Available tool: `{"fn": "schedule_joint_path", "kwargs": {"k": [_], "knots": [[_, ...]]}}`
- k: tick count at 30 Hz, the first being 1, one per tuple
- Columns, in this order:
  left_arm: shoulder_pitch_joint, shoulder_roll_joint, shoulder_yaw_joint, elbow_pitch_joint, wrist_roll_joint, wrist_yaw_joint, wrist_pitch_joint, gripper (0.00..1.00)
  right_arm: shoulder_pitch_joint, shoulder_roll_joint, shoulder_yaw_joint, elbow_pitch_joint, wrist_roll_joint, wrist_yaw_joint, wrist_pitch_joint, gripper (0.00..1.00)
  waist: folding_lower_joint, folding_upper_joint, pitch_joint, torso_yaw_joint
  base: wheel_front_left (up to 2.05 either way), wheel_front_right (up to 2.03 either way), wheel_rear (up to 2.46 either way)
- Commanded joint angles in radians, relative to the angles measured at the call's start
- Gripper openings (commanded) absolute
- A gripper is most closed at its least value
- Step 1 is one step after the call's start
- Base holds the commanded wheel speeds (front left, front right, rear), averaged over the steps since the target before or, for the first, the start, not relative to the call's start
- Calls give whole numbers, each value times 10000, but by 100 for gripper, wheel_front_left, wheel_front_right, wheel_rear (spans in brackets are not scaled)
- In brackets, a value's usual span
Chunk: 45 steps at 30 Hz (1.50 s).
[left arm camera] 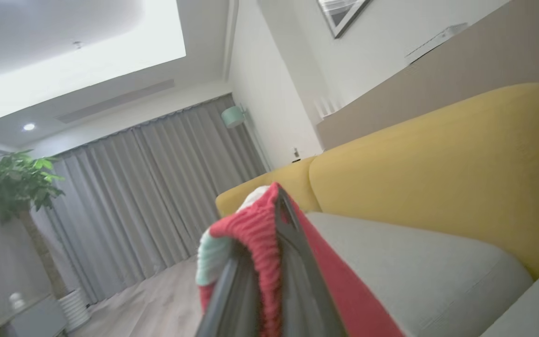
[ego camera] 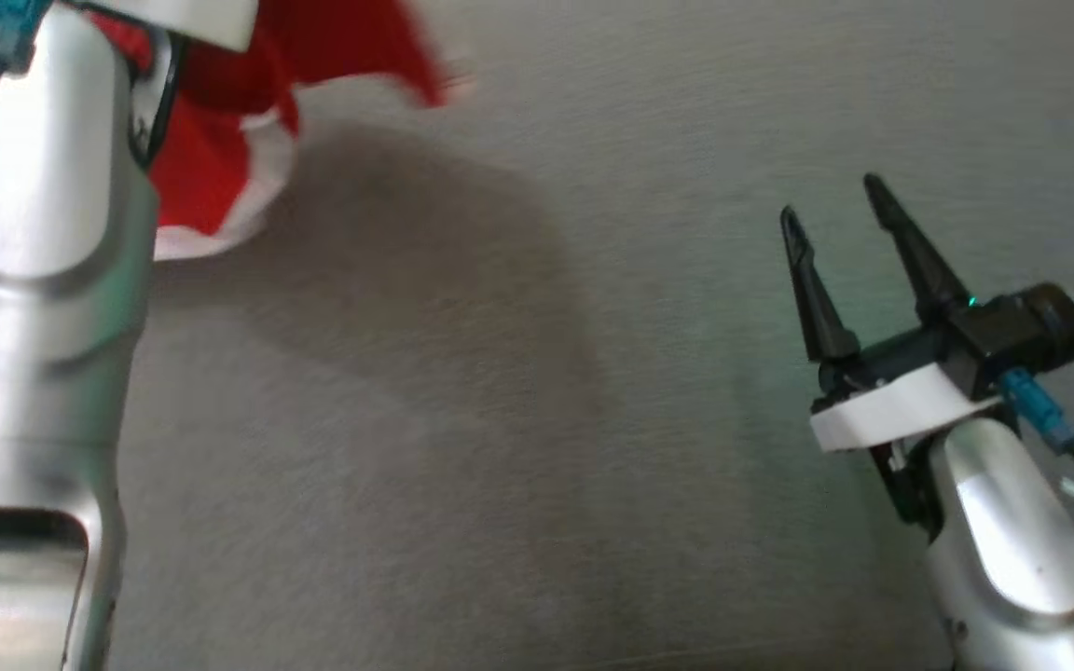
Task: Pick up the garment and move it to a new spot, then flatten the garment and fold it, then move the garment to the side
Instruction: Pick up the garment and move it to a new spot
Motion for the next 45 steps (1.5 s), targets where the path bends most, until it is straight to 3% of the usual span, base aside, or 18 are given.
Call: {"fn": "schedule_joint_path", "kwargs": {"k": [1,8,11,15,20,21,22,23,31,38,39,42,45], "knots": [[-600,395,146,-396,19,-36,74,0,10,59,120,-267,-18,75,-51,100,2,-1,-933,-1125,0,0,0],[-1121,82,-419,-13,-803,-347,273,0,648,303,-56,-203,-47,75,-51,100,2,-1,-1652,-2536,0,0,0],[-584,-135,-1021,265,-1265,-391,357,0,900,336,-225,-263,-55,75,-51,100,2,-1,-1738,-2933,0,0,0],[1096,-305,-2008,453,-1578,-401,380,0,1082,395,-325,-355,-55,75,-51,100,2,-1,-1650,-3019,0,0,0],[3916,-735,-3328,1109,-1502,-349,-86,0,1356,449,-519,-346,-26,75,-51,100,2,-1,-1513,-2568,0,0,0],[4399,-861,-3519,1292,-1495,-296,-217,17,1422,444,-564,-339,-16,75,-51,100,2,-1,-1496,-2421,0,0,0],[4845,-980,-3693,1487,-1518,-266,-332,73,1484,435,-589,-330,-14,75,-51,100,2,-1,-1499,-2276,0,0,0],[5249,-1092,-3861,1659,-1535,-216,-437,100,1558,415,-624,-319,-8,75,-51,100,2,-1,-1520,-2103,0,0,0],[7497,-1456,-4118,1835,-2251,698,-768,100,2415,334,-860,-125,5,75,-51,100,2,-1,-2343,-790,0,0,0],[9387,-1275,-2232,-1408,-2633,2285,-779,100,3552,489,-1035,-88,25,75,-51,100,2,-1,-3258,64,0,0,0],[9387,-1275,-2232,-1408,-2633,2285,-779,100,3552,489,-1035,-88,25,75,-51,100,2,-1,-3258,64,0,0,0],[10329,-1206,-1256,-2649,-2442,2917,-779,100,3975,584,-1003,-81,53,75,-51,100,2,-1,-3624,229,0,0,0],[11123,-1237,-550,-3522,-2265,3127,-780,100,4351,726,-903,-129,206,75,-51,100,2,-1,-3950,255,0,0,0]]}}
